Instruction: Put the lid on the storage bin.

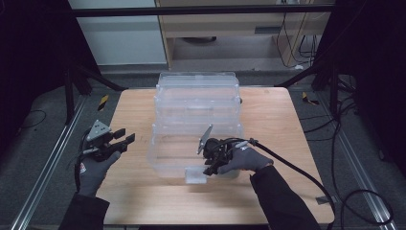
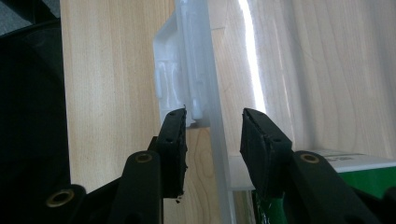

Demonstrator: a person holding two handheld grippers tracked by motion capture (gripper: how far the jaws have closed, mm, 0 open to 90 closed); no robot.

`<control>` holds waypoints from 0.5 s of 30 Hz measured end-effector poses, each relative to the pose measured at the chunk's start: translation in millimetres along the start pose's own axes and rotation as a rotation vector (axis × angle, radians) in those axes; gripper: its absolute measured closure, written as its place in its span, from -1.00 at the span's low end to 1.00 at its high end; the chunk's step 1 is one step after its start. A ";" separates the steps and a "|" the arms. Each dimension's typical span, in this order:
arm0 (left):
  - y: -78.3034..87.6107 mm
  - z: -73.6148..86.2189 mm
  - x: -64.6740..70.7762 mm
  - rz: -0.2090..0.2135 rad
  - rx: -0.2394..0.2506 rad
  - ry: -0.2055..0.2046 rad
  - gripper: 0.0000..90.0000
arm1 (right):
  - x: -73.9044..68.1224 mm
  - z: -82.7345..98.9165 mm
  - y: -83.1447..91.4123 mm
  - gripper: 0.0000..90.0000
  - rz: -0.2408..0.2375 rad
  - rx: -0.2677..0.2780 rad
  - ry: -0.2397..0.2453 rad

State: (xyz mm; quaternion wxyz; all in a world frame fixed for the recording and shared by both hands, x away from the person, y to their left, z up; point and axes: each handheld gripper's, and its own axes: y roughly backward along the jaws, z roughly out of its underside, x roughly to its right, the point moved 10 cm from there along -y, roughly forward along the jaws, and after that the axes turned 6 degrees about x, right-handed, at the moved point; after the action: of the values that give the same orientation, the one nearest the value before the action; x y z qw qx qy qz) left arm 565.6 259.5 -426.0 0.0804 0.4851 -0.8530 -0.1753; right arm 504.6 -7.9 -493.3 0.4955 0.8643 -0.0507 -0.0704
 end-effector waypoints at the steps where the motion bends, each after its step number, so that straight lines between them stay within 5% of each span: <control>1: -2.3 -4.5 2.9 0.013 0.000 -0.012 0.17 | -0.1 0.0 0.0 0.37 0.000 -0.002 0.003; 9: -18.9 -32.3 21.0 0.086 -0.040 -0.125 0.12 | -4.8 0.5 -2.5 0.35 -0.014 -0.025 0.023; 15: -24.7 -54.7 24.3 0.091 -0.052 -0.198 0.11 | -5.0 1.2 -5.4 0.39 -0.014 -0.034 0.010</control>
State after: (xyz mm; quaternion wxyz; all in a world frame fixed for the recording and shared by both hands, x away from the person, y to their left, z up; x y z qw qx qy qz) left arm 589.6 215.1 -385.5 0.0163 0.4240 -0.8730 -0.2405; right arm 499.6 -5.4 -498.3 0.5098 0.8564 -0.0409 -0.0706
